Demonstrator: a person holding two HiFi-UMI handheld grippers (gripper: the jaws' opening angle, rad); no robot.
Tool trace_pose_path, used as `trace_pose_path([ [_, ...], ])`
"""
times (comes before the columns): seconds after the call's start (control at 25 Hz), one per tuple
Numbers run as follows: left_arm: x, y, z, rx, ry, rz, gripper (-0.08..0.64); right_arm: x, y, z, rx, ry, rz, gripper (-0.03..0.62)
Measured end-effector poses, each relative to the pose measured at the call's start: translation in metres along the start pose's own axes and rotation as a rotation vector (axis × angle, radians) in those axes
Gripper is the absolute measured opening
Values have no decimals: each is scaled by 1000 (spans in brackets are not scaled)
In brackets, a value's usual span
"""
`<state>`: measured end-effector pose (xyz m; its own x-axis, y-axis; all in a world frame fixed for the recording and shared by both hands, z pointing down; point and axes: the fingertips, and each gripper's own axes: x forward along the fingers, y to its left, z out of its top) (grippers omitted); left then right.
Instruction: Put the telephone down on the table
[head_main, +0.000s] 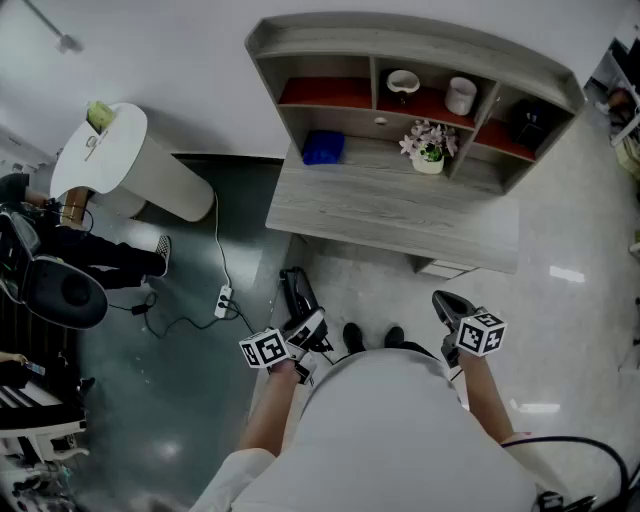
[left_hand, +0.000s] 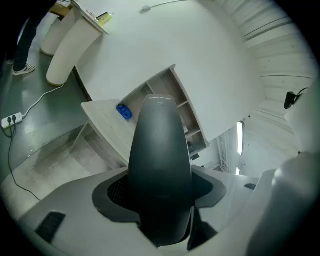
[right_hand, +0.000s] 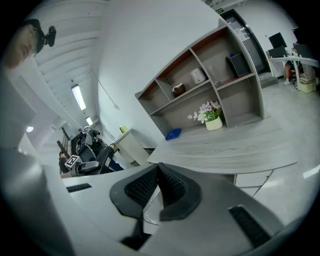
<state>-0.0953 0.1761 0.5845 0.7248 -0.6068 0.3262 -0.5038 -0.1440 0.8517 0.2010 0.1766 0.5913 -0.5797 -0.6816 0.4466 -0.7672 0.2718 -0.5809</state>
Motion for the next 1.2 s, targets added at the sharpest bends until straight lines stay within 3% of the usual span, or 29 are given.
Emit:
trace_pose_path([
  [0.64, 3, -4, -8, 5, -10, 18, 298, -9, -10, 0, -7, 5, 5, 18],
  [1.2, -6, -7, -31, -14, -66, 81, 298, -19, -24, -6, -3, 46, 88, 20],
])
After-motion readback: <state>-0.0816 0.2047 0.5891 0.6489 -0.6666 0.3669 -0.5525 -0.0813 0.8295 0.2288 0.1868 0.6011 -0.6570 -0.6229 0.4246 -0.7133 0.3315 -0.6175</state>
